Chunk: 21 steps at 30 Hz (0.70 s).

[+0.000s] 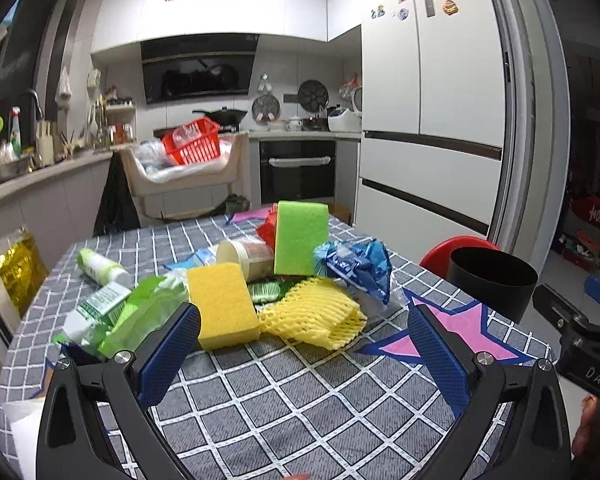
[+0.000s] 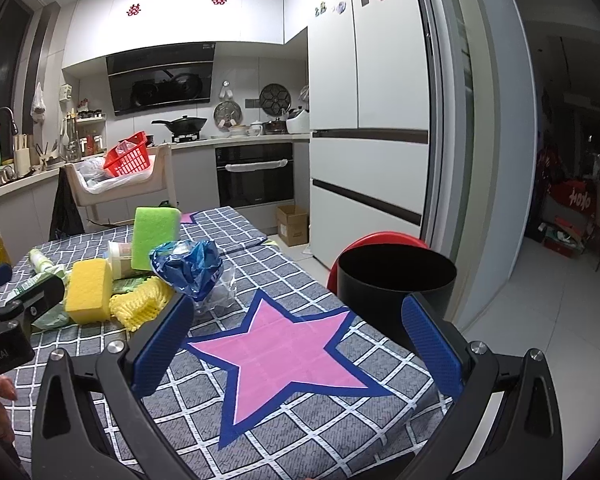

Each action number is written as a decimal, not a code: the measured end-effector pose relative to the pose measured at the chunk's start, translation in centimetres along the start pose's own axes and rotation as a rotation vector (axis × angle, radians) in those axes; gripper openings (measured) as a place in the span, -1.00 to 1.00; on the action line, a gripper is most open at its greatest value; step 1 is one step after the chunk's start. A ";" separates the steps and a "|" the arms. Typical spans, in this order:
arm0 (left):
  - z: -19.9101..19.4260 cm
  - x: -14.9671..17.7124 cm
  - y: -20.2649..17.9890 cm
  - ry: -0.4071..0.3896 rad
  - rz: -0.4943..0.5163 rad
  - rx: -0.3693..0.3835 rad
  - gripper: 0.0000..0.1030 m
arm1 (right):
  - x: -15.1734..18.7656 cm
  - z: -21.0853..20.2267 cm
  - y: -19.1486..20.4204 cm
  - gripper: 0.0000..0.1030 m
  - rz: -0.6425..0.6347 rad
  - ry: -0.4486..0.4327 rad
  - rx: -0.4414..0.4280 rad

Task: Collect trash
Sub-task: 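Grasp the green plastic bag with the left tool while the right tool grasps the yellow mesh net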

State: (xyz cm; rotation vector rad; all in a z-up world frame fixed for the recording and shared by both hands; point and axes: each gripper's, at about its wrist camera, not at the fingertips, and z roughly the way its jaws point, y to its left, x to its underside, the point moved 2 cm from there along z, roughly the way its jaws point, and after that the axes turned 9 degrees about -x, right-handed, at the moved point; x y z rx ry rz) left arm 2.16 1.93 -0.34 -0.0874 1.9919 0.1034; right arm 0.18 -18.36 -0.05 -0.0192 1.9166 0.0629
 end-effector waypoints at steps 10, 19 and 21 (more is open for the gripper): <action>3.5 0.9 3.7 0.147 -0.047 -0.040 1.00 | -0.9 3.6 -0.5 1.00 0.129 0.097 -0.203; 9.0 -0.2 11.3 0.200 -0.068 -0.227 1.00 | -0.6 10.5 3.1 1.00 0.086 0.423 -0.377; 10.6 -0.1 12.8 0.235 -0.097 -0.222 1.00 | -0.3 12.2 3.8 0.98 0.135 0.473 -0.420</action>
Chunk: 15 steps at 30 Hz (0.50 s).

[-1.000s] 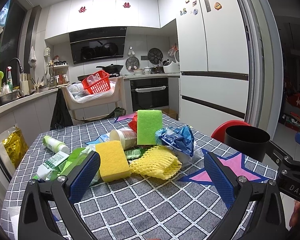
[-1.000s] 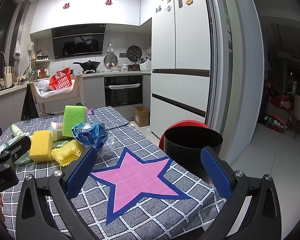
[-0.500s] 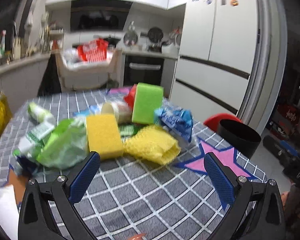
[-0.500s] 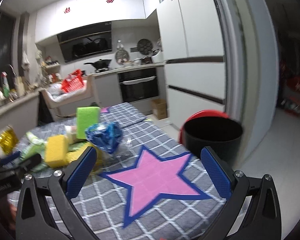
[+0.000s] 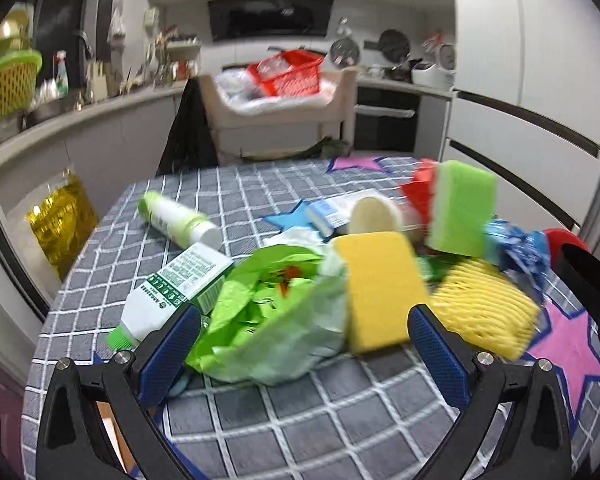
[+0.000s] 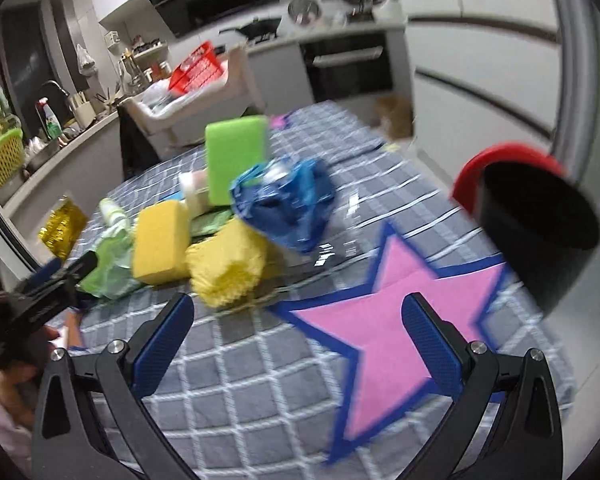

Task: Collect trash
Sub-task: 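Grasp the green plastic bag with the left tool while the right tool grasps the yellow mesh net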

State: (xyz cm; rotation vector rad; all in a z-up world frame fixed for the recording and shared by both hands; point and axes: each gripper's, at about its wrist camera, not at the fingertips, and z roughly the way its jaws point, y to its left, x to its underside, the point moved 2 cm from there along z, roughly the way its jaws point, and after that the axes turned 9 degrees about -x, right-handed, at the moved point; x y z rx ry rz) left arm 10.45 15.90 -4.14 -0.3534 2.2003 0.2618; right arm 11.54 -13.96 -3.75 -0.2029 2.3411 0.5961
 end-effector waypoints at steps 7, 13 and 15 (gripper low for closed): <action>4.7 -1.0 0.8 0.088 -0.043 0.028 1.00 | -1.4 6.3 0.3 0.60 0.190 0.115 -0.141; 5.8 -0.4 -0.3 0.128 -0.003 0.029 1.00 | -1.3 9.8 0.9 0.14 0.249 0.176 -0.170; 5.9 -0.2 -0.5 0.137 -0.004 0.052 1.00 | -1.2 10.1 1.0 -0.05 0.262 0.180 -0.189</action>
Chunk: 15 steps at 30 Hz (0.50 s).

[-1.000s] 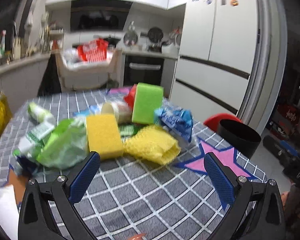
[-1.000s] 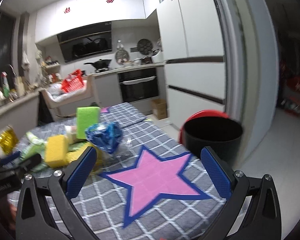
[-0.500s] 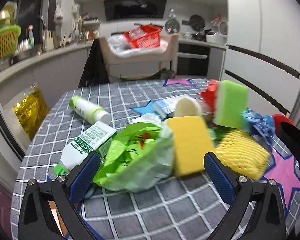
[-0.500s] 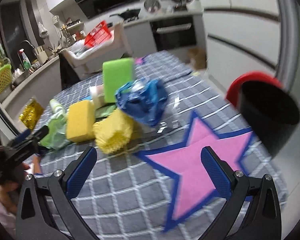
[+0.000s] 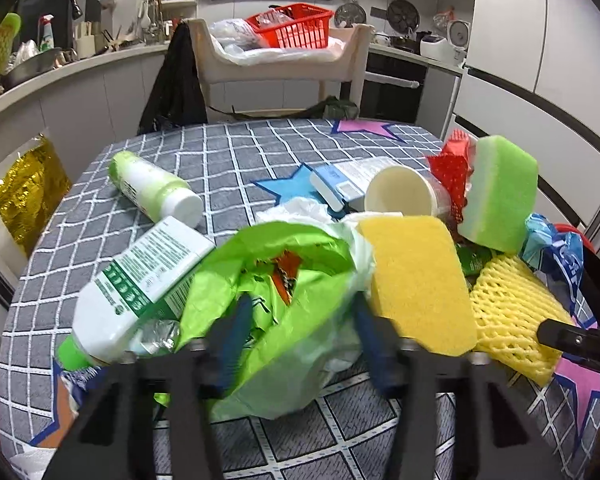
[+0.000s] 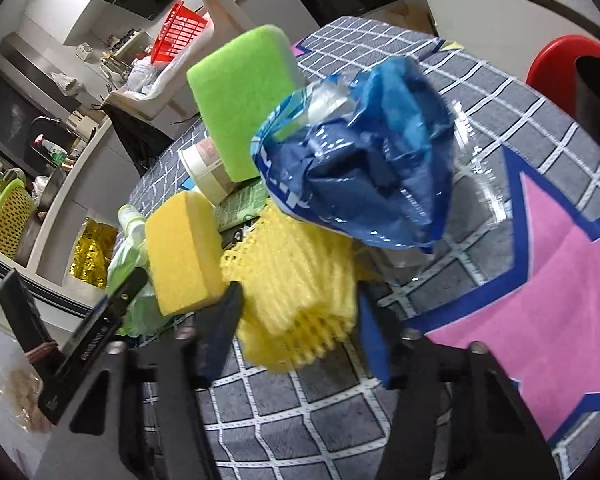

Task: Collect trash
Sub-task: 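Grasp the green plastic bag with the left tool while the right tool grasps the yellow mesh net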

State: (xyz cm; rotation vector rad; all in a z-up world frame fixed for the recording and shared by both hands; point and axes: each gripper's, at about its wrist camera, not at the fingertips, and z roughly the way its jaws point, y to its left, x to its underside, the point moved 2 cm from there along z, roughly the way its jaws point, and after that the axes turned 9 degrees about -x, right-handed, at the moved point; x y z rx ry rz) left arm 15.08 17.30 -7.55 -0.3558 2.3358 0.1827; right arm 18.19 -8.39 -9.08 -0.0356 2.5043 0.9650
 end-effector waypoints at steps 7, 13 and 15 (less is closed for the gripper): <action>-1.9 0.2 -0.1 -0.042 0.018 0.028 1.00 | 0.3 -0.4 0.3 -0.78 -0.001 0.004 -0.068; -5.2 0.7 0.2 -0.087 0.010 0.061 1.00 | 1.5 -2.3 2.2 -0.80 -0.098 0.013 -0.124; -6.4 0.8 0.2 -0.103 0.013 0.076 1.00 | 1.9 -3.0 2.7 -0.80 -0.126 0.014 -0.141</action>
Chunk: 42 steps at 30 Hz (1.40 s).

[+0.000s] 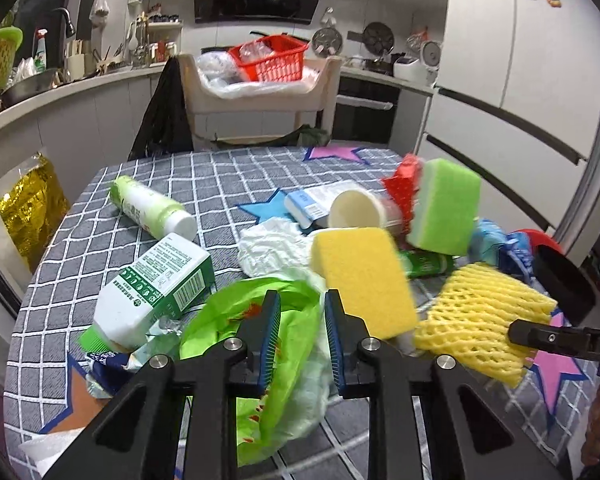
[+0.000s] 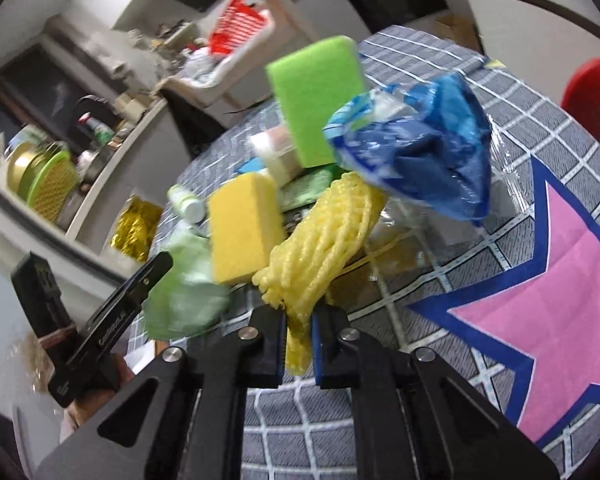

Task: Collect trash
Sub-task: 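Grasp the green plastic bag with the left tool while the right tool grasps the yellow mesh net, then carry the green bag and yellow net to the black bin with both tools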

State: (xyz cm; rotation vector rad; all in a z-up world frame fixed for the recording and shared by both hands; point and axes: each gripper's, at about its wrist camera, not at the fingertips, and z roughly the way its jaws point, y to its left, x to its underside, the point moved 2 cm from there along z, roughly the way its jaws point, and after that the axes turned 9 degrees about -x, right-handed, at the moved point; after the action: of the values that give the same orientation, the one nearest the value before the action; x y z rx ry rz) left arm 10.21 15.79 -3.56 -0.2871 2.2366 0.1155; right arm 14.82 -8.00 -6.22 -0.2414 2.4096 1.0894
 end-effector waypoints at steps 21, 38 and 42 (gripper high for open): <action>1.5 2.5 0.0 0.105 0.037 -0.150 1.00 | 1.8 -7.6 0.2 -0.81 -0.079 -0.095 -0.052; -5.4 0.5 -4.5 -0.007 0.074 0.049 0.96 | 1.5 -10.6 -1.6 -0.81 -0.095 -0.162 -0.036; -6.9 -1.2 -8.7 -0.040 0.128 0.138 0.96 | 0.6 -13.0 -3.1 -0.81 -0.083 -0.218 -0.008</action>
State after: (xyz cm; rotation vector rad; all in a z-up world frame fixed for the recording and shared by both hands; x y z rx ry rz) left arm 7.89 6.36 1.88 -0.0663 2.2103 0.0340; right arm 10.76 -19.72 -1.19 -0.2119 2.1834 1.0323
